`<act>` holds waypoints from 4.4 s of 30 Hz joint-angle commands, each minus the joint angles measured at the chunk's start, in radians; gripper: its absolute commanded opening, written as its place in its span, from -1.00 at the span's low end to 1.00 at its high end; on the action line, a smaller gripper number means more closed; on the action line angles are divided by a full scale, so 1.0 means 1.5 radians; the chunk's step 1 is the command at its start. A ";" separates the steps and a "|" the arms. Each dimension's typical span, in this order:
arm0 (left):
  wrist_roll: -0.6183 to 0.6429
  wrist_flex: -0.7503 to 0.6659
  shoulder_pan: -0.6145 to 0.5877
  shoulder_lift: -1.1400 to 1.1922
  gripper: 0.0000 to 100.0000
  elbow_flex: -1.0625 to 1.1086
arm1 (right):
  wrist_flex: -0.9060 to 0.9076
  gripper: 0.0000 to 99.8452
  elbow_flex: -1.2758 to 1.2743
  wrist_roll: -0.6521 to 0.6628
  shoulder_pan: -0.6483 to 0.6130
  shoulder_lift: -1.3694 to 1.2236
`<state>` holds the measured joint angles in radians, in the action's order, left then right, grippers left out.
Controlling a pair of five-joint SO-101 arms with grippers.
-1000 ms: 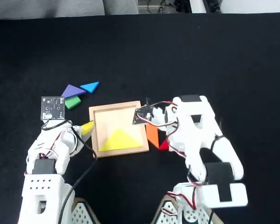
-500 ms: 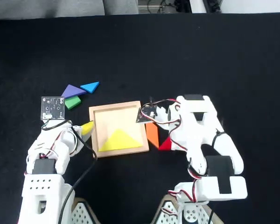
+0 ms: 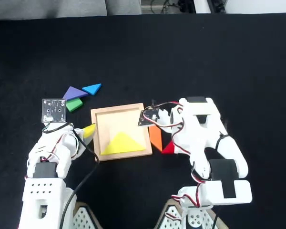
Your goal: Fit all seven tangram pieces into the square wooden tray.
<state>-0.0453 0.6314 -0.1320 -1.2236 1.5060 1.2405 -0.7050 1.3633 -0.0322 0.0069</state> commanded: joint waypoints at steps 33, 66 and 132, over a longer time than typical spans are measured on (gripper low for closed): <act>-0.004 -0.007 0.001 0.001 -0.32 -0.003 | -0.017 -0.49 0.057 0.005 -0.007 -0.060; -0.004 -0.008 0.002 0.001 -0.32 -0.002 | -0.124 -0.33 -0.094 0.006 0.004 0.090; -0.004 -0.011 0.002 0.001 -0.32 0.004 | -0.140 -0.20 -0.084 0.050 0.019 0.085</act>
<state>-0.0453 0.6314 -0.1320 -1.2236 1.5182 1.0426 -0.8462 1.4308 -0.0184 0.1158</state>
